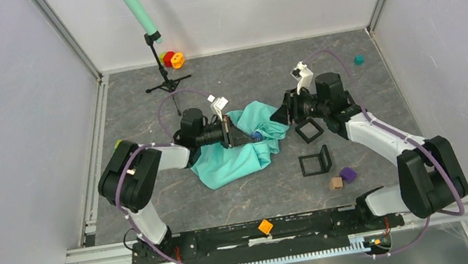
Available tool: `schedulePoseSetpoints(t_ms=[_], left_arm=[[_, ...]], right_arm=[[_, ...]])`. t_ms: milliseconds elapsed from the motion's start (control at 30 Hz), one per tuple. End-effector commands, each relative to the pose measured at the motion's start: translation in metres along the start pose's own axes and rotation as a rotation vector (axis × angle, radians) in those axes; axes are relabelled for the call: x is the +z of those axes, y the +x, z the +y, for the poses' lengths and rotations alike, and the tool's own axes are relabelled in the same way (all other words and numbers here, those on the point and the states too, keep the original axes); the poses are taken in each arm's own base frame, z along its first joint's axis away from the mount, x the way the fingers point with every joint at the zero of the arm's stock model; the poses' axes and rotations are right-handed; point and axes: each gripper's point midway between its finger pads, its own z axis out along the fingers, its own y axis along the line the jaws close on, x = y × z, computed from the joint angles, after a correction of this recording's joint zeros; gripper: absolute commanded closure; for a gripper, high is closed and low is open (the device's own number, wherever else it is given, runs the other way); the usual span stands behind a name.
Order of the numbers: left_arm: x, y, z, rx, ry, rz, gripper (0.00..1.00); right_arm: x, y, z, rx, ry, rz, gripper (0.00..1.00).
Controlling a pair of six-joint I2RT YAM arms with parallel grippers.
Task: Remove the brooch from the garment
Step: Adjust the brooch.
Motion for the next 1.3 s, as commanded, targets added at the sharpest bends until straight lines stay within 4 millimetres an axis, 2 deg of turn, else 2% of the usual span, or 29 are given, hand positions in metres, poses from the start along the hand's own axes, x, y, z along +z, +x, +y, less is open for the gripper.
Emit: schedulePoseSetpoints(t_ms=[0, 100, 233, 433, 833, 933, 1067, 1133, 1267], left_arm=[[0.0, -0.007, -0.012, 0.005, 0.06, -0.024, 0.86], [-0.001, -0.008, -0.016, 0.012, 0.082, -0.027, 0.85], [-0.002, -0.011, -0.027, 0.01, 0.142, -0.04, 0.85], [-0.002, -0.011, -0.027, 0.009, 0.147, -0.041, 0.85], [-0.002, -0.011, -0.025, 0.007, 0.136, -0.04, 0.83], [-0.003, -0.011, -0.023, 0.009, 0.125, -0.04, 0.78], [-0.003, -0.01, -0.02, 0.017, 0.102, -0.041, 0.73], [-0.004, -0.01, -0.019, 0.021, 0.089, -0.041, 0.65], [-0.012, -0.014, -0.016, 0.087, 0.014, -0.077, 0.43]], right_arm=[[0.004, 0.004, 0.025, -0.064, -0.139, 0.008, 0.51], [0.01, 0.013, 0.038, -0.075, -0.2, 0.04, 0.53], [0.022, 0.021, 0.04, -0.062, -0.219, 0.077, 0.53], [0.029, 0.029, 0.047, -0.037, -0.27, 0.093, 0.51], [0.03, 0.039, 0.063, 0.004, -0.369, 0.119, 0.67], [0.028, 0.045, 0.067, 0.01, -0.386, 0.134, 0.72], [0.025, 0.05, 0.069, 0.036, -0.398, 0.133, 0.92], [0.024, 0.051, 0.07, 0.059, -0.398, 0.13, 1.0], [0.023, 0.047, 0.07, 0.146, -0.366, 0.111, 1.0]])
